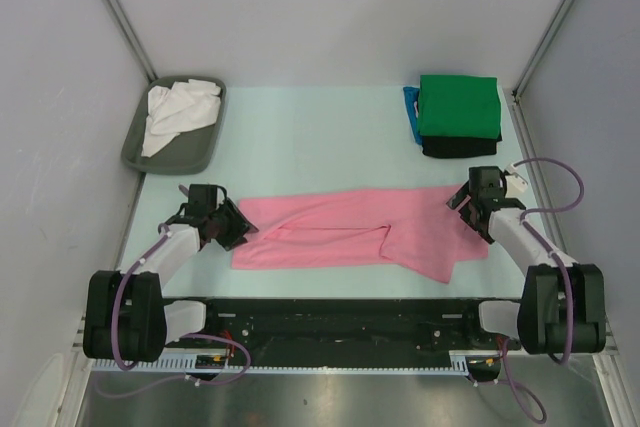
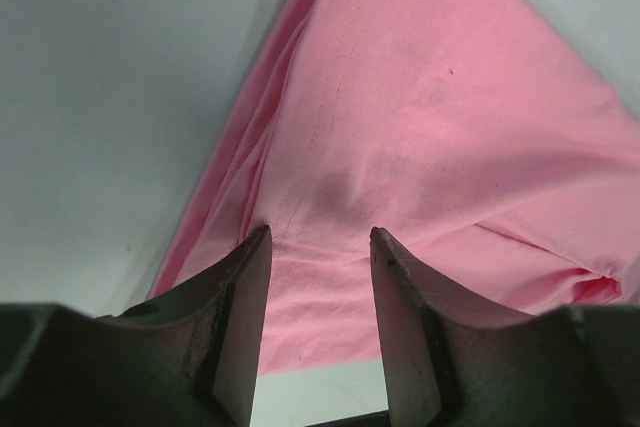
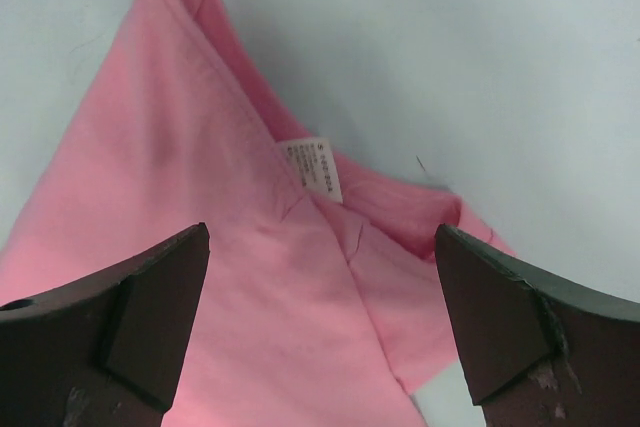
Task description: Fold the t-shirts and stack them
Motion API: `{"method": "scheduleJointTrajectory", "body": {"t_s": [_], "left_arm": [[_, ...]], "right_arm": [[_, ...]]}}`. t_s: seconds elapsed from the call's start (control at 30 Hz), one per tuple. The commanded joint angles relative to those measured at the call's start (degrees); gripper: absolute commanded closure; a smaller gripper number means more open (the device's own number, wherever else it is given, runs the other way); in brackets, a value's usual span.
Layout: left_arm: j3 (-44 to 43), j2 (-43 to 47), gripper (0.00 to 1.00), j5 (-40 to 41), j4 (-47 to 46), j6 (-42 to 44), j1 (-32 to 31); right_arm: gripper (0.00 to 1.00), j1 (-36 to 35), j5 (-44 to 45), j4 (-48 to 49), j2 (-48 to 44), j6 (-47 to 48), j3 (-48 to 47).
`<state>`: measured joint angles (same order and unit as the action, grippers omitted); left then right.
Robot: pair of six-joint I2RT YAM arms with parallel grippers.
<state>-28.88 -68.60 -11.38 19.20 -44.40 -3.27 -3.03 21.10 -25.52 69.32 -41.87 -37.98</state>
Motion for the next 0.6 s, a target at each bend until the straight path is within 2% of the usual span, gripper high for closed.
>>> {"method": "scheduleJointTrajectory", "body": {"t_s": [0.0,0.2,0.3,0.33,0.43,0.57], "left_arm": [[-2.05,1.27,0.51,-1.72,0.75,2.13,-0.42],[-1.88,0.75,0.51,-2.68,0.49,2.39,-0.42],[-1.44,0.31,0.51,-2.86,-0.21,2.39,-0.42],[-1.26,-0.04,0.51,-2.95,-0.48,2.39,-0.42],[-1.0,-0.75,0.5,-3.12,-1.01,2.39,-0.42],[-0.82,-1.01,0.51,-2.95,-1.01,2.48,-0.42]], "right_arm": [[0.0,2.59,-5.81,7.14,4.5,1.79,-0.26],[0.01,5.13,-7.48,10.13,10.65,2.14,1.06],[0.15,6.28,-10.02,13.2,13.38,2.32,2.12],[0.24,6.54,-10.2,13.56,14.26,2.32,2.2],[0.42,6.98,-11.78,15.75,17.77,2.49,2.21],[0.59,7.86,-14.68,17.34,19.45,2.32,1.94]]}}
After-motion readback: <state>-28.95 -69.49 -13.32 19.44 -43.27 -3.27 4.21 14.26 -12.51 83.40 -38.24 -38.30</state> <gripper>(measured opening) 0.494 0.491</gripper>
